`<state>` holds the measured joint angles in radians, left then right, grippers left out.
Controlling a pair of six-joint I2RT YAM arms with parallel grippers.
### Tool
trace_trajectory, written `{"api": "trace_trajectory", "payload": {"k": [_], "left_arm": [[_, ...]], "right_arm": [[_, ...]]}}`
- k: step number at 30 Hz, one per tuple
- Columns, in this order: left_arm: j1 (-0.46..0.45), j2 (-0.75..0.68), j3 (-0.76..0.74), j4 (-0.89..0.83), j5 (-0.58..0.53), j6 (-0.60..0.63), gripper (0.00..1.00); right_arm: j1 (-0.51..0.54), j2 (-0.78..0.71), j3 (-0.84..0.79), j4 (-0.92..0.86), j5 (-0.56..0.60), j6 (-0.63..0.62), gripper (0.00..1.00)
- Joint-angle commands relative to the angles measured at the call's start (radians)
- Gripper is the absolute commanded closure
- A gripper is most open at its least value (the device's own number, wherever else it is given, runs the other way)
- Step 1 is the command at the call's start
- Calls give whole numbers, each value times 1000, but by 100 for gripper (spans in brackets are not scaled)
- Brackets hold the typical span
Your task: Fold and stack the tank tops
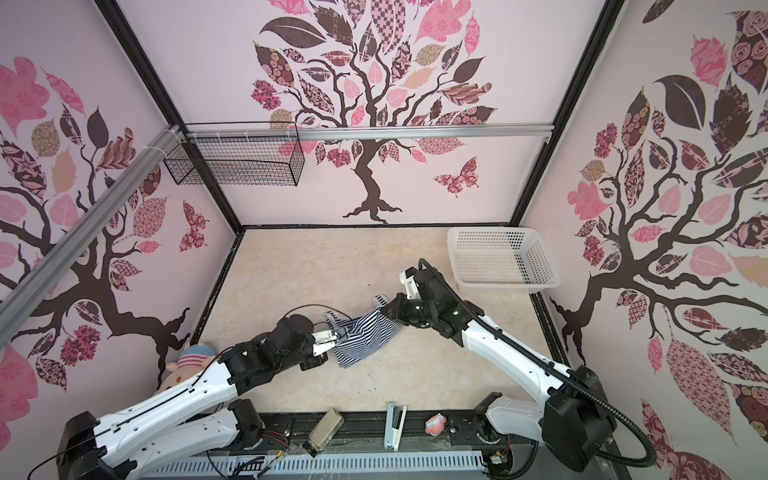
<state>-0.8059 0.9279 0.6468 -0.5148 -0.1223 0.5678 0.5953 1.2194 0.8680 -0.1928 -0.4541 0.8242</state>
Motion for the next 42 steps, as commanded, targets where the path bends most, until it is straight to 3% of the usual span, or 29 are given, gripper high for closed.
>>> {"api": "trace_trajectory", "payload": {"k": [1, 21, 31, 42], "left_arm": [[89, 25, 69, 13, 176, -16, 100], [438, 353, 205, 108, 490, -65, 100], [485, 471, 217, 167, 509, -79, 100], [607, 638, 304, 191, 572, -97, 100]], "right_arm": [[-12, 21, 54, 27, -13, -1, 100], [-131, 354, 254, 87, -164, -44, 100], [-153, 543, 405, 84, -206, -66, 100], [-191, 720, 513, 93, -251, -72, 100]]}}
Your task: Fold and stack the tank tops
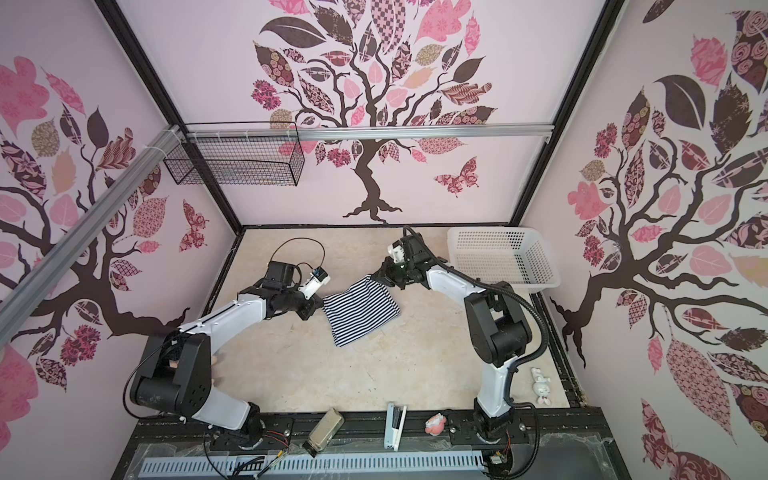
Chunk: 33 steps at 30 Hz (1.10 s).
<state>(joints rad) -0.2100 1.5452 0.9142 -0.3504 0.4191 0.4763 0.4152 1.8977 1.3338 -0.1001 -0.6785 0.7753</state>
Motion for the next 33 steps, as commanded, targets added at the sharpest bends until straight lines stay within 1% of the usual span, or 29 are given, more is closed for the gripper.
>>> {"api": "trace_trajectory", "payload": {"k": [1, 6, 11, 17, 19, 21, 22, 23, 24, 25, 26, 27, 30, 33], "left_arm": [[14, 31, 41, 30, 30, -5, 100], [33, 104, 73, 36, 33, 1, 100], [66, 207, 146, 1, 46, 4, 100], [84, 264, 186, -29, 60, 15, 100], [84, 282, 208, -40, 47, 6, 100], [84, 310, 256, -88, 24, -3, 100], [84, 327, 281, -127, 12, 5, 100], [84, 339, 295, -146, -1, 16, 100], [85, 348, 306, -162, -12, 24, 97], [84, 355, 321, -187, -31, 27, 89], [84, 356, 326, -197, -57, 28, 83], [85, 351, 327, -196, -79, 24, 80], [95, 291, 295, -163, -143, 1, 75], [100, 212, 260, -127, -201, -18, 72]], "right_arm": [[-16, 56, 58, 2, -30, -24, 100], [-31, 138, 123, 1, -46, -23, 100], [-48, 204, 172, -11, -49, -27, 100], [-52, 262, 208, -41, -36, -42, 100], [-54, 286, 222, -52, -34, -44, 100], [-54, 303, 234, -61, -27, -44, 100], [-53, 309, 240, -65, -26, -47, 95], [-54, 312, 244, -66, -24, -49, 88], [-54, 308, 246, -70, -24, -54, 82], [-54, 302, 246, -72, -20, -58, 79], [-53, 294, 246, -78, -13, -62, 77], [-54, 280, 244, -83, -6, -68, 73], [-54, 218, 219, -92, 23, -82, 60], [-52, 144, 179, -89, 48, -91, 52]]}}
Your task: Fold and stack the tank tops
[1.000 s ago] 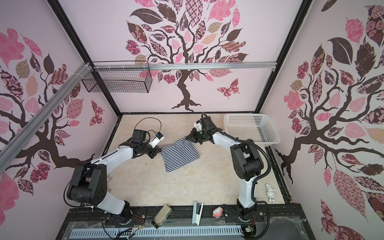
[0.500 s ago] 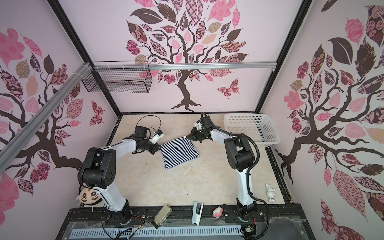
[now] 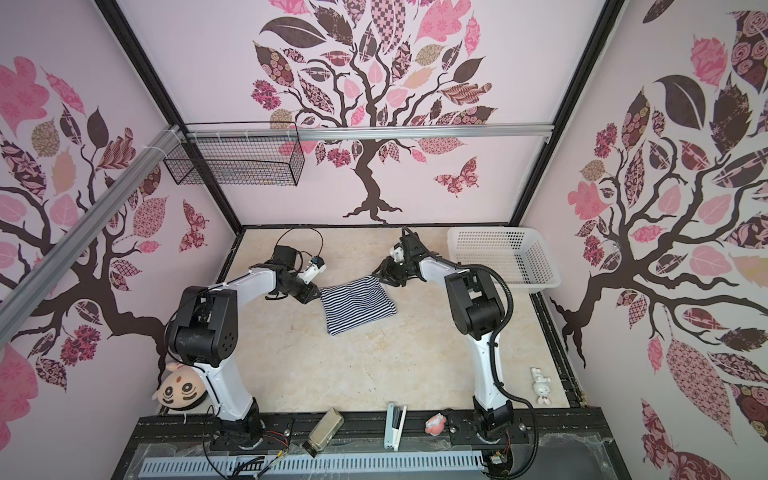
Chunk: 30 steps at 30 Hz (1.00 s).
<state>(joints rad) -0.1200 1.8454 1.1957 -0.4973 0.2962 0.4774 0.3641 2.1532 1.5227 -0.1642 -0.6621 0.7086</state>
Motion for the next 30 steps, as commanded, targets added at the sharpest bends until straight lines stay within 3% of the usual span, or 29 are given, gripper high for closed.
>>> {"api": "trace_trajectory", "payload": {"k": [1, 4, 6, 9, 11, 13, 19, 30], "left_arm": [[10, -112, -24, 24, -97, -30, 72], [8, -177, -14, 3, -81, -68, 71], [2, -199, 0, -32, 2, -87, 71], [-56, -190, 25, -104, 58, -69, 71], [-105, -167, 15, -95, 42, -54, 71], [-126, -123, 22, -69, 30, -65, 71], [-125, 101, 210, -191, -39, -88, 72], [-124, 276, 374, -315, -271, -125, 73]], "right_arm": [[5, -142, -29, -25, 44, -27, 52], [45, -213, -78, -35, 82, -38, 52], [84, -246, -100, -53, 109, -49, 56], [135, -279, -141, -66, 142, -48, 71], [152, -294, -192, -50, 175, -18, 85], [157, -288, -242, -10, 172, 19, 91], [161, -245, -328, 47, 153, 50, 94], [177, -241, -431, 35, 200, 93, 96]]}}
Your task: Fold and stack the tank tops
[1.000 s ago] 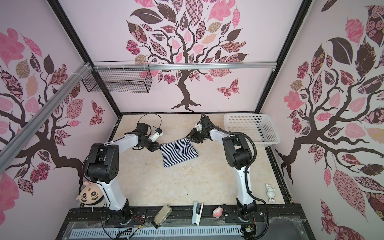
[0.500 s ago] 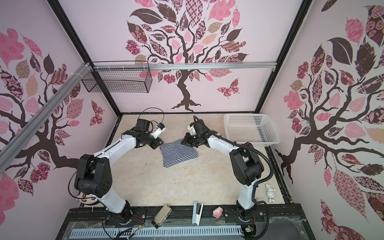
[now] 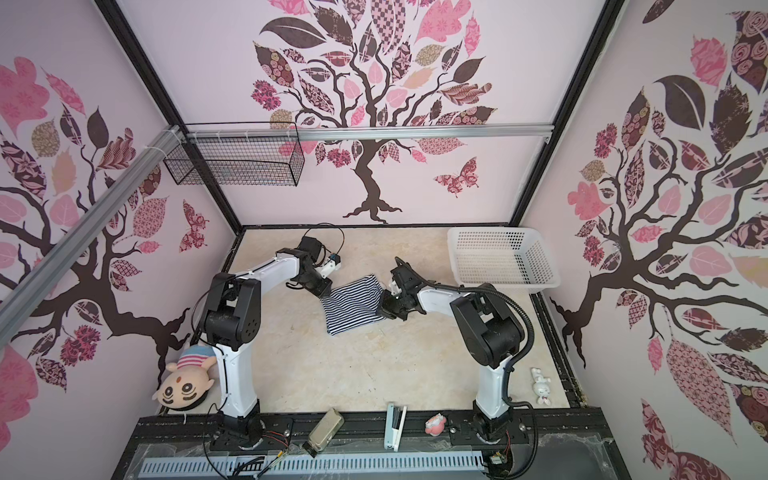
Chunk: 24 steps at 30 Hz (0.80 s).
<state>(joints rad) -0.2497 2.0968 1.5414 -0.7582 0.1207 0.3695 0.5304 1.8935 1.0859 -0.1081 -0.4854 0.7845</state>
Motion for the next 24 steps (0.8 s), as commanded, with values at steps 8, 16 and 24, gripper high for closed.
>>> {"api": "trace_trajectory", "payload": {"k": [8, 16, 24], "left_arm": [[6, -235, -59, -24, 20, -23, 72], [-50, -324, -182, -96, 176, 0, 71], [-101, -345, -332, -73, 251, 34, 71]], "right_arm": [[39, -47, 143, -122, 81, -39, 89], [34, 158, 466, -226, 79, -83, 80], [7, 314, 583, -209, 75, -46, 82]]}}
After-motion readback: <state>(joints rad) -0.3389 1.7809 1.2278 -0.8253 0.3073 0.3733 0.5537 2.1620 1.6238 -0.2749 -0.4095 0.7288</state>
